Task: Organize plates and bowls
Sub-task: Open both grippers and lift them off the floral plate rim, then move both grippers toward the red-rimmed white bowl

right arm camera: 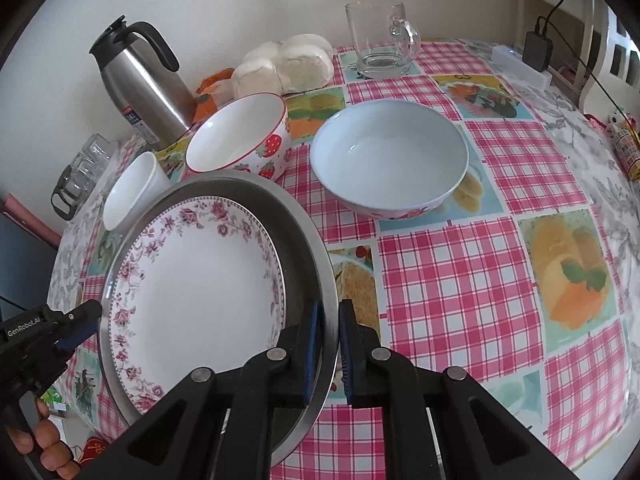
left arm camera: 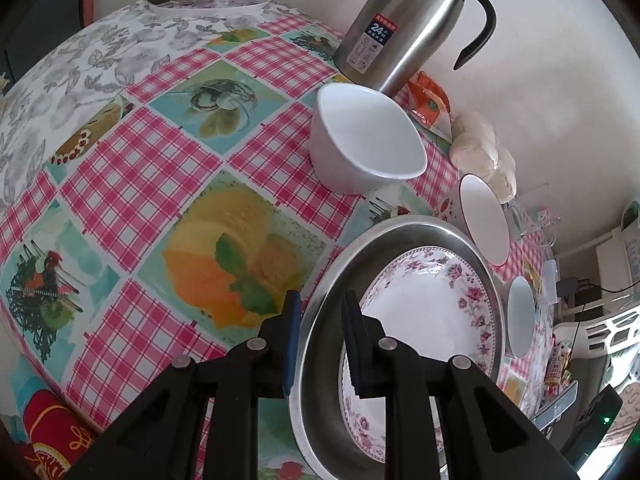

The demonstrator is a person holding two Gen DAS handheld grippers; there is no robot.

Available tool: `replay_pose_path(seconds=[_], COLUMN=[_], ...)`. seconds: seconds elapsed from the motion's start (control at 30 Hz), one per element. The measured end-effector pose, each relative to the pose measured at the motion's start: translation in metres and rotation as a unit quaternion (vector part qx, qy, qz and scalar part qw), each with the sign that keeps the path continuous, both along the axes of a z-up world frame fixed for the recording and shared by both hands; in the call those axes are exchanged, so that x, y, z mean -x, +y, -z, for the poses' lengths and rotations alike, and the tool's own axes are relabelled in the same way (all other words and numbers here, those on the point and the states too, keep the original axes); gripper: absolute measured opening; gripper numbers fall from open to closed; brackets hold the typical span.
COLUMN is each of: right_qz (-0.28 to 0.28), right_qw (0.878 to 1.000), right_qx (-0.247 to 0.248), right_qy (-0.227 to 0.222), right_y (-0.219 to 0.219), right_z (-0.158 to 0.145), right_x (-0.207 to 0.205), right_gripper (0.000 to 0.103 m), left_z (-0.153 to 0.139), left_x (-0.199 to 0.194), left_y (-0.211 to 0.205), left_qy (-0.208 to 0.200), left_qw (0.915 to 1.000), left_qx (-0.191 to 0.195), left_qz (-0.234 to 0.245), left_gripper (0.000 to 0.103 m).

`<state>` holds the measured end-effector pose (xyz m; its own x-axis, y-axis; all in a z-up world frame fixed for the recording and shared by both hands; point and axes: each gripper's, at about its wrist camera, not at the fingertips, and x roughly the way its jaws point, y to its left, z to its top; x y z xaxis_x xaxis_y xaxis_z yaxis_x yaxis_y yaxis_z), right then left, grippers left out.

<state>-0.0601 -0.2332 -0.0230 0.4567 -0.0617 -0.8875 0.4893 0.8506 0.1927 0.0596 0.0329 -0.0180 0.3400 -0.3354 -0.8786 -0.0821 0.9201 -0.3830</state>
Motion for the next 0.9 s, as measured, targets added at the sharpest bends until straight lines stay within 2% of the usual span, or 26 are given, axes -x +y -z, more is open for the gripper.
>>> replay_pose_path(seconds=[0.13,0.23,0.27,0.3,0.33,0.37,0.4,0.47,0.63,0.7,0.9], right_qz=[0.005,0.010,0.012,0.015,0.017,0.018,0.019,0.019,0.018,0.021,0.026], right_qw=[1.000,0.999,0.999,0.999,0.998,0.998,0.998,0.997,0.997,0.997,0.997], right_qx=[0.002,0.029,0.039,0.045,0.046,0.047,0.050,0.057,0.064,0.058,0.057], right_qy=[-0.007,-0.016,-0.019,-0.025,-0.032,-0.038,-0.041,-0.044,-0.045,-0.047,-0.049], right_y=[-0.001,0.000,0.000,0.000,0.000,-0.001,-0.001,-0.001,-0.001,-0.002,-0.006], right_z=[-0.004,-0.012,-0.015,-0.018,-0.020,-0.022,-0.023,-0.024,-0.023,-0.021,-0.016], right_x=[0.001,0.001,0.002,0.003,0.003,0.003,0.003,0.002,-0.004,-0.006,-0.013], right_gripper=[0.013,0.014,0.014,0.015,0.019,0.027,0.032,0.054,0.069,0.071,0.079], left_z=[-0.001,-0.008,-0.011,-0.014,-0.017,-0.018,-0.020,-0.020,-0.023,-0.026,-0.035], left_x=[0.000,0.001,0.000,0.000,-0.001,-0.002,-0.003,-0.006,-0.013,-0.014,-0.021], left_y=[0.001,0.000,-0.001,-0.003,-0.006,-0.008,-0.011,-0.015,-0.021,-0.023,-0.038], left_qy=[0.000,-0.017,-0.024,-0.031,-0.039,-0.043,-0.046,-0.044,-0.048,-0.055,-0.084], left_qw=[1.0000,0.9998,0.9997,0.9994,0.9991,0.9989,0.9988,0.9988,0.9982,0.9977,0.9947], left_qx=[0.002,-0.004,-0.008,-0.012,-0.016,-0.017,-0.016,-0.014,-0.035,-0.037,-0.051], left_qz=[-0.002,-0.001,0.000,0.002,0.005,0.007,0.010,0.015,0.012,0.014,0.031], left_gripper=[0.021,0.021,0.024,0.036,0.044,0.058,0.060,0.060,0.072,0.079,0.091])
